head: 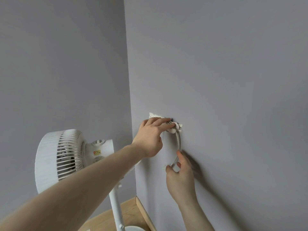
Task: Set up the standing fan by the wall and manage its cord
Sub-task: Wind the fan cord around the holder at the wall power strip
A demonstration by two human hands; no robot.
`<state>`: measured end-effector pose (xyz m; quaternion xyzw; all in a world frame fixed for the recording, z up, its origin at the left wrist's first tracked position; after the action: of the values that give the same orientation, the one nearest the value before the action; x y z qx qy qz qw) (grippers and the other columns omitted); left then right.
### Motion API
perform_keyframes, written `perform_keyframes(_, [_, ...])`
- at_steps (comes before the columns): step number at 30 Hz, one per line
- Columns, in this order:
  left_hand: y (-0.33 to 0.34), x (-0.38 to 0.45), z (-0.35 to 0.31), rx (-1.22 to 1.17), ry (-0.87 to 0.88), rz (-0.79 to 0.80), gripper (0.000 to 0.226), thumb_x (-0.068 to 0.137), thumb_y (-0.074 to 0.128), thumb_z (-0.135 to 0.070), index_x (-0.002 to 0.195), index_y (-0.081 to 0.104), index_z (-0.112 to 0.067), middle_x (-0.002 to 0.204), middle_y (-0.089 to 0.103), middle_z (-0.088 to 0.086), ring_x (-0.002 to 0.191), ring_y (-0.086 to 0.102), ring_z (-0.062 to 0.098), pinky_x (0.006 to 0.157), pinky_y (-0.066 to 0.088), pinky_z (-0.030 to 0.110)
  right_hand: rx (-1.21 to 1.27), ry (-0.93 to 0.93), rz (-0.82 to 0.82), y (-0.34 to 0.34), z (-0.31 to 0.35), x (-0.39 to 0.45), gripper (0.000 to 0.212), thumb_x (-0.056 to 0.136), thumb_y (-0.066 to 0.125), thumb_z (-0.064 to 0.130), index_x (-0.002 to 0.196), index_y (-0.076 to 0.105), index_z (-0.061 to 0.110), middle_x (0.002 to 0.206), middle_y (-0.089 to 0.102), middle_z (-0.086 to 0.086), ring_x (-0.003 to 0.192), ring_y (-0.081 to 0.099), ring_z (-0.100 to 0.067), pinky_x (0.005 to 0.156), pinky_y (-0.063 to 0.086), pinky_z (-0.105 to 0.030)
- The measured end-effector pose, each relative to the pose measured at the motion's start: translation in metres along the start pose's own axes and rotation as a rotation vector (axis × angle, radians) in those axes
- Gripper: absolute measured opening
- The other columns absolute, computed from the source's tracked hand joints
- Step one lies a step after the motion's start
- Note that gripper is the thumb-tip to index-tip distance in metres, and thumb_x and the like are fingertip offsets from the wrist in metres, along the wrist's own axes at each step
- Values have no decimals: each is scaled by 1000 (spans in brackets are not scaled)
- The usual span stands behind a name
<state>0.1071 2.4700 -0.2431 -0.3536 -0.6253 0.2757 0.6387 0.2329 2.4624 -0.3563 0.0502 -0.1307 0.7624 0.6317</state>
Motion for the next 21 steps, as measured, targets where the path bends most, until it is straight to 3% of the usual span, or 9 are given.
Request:
perform_keyframes(6, [-3,-5,19,-163,20,-26,97,64,30,-3,154,35,-37,161,31,-20,147,27,13,115,16,27,10,3,-41,18,-1,13,76,94,54,9,159,21,30,155,36,5,134,45,-9,105,46,-37])
perform_keyframes(9, [-4,-14,48,-380,-135,-152,89,67,36,1,151,41,-29,156,39,-12,144,33,11,115,24,29,33,5,-77,23,-4,21,78,92,53,7,159,21,33,156,36,5,136,45,-10,106,47,-43])
perform_keyframes(11, [7,-19,73,-540,-297,-182,78,73,39,4,146,47,-22,146,48,-6,136,42,14,114,33,29,38,13,-84,29,-8,26,78,92,54,6,158,24,32,155,38,8,136,44,-7,106,46,-36])
perform_keyframes(14, [37,-30,102,-762,-560,-95,65,85,41,4,144,48,-22,135,53,-1,116,53,16,99,45,27,73,24,-87,36,-10,32,76,91,60,5,156,30,33,151,43,11,131,48,-3,88,43,-18])
perform_keyframes(16, [59,-41,117,-925,-720,-25,57,91,41,-1,143,47,-22,126,57,1,98,59,15,77,49,22,126,40,-80,41,-12,36,71,93,59,5,153,36,35,145,48,11,127,51,-3,80,40,-12])
perform_keyframes(19, [87,-51,123,-1051,-820,98,47,97,38,-5,141,51,-18,106,63,5,83,59,15,60,47,14,213,52,-87,47,-13,42,63,94,55,2,144,47,38,138,52,15,124,53,-5,93,44,-22])
perform_keyframes(21, [102,-55,121,-1121,-852,147,45,97,37,-5,139,53,-12,104,66,12,82,61,18,62,49,12,232,55,-96,50,-14,45,64,94,53,0,141,48,42,134,52,24,124,53,-4,106,45,-34])
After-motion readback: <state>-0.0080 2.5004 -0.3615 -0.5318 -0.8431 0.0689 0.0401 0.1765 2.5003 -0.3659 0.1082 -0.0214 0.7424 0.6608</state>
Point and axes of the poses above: each hand's wrist, its own x-axis towards the middle knuckle, its own y-axis out of the palm, z = x × y, the point moved 9 cm from there along x, towards the middle knuckle
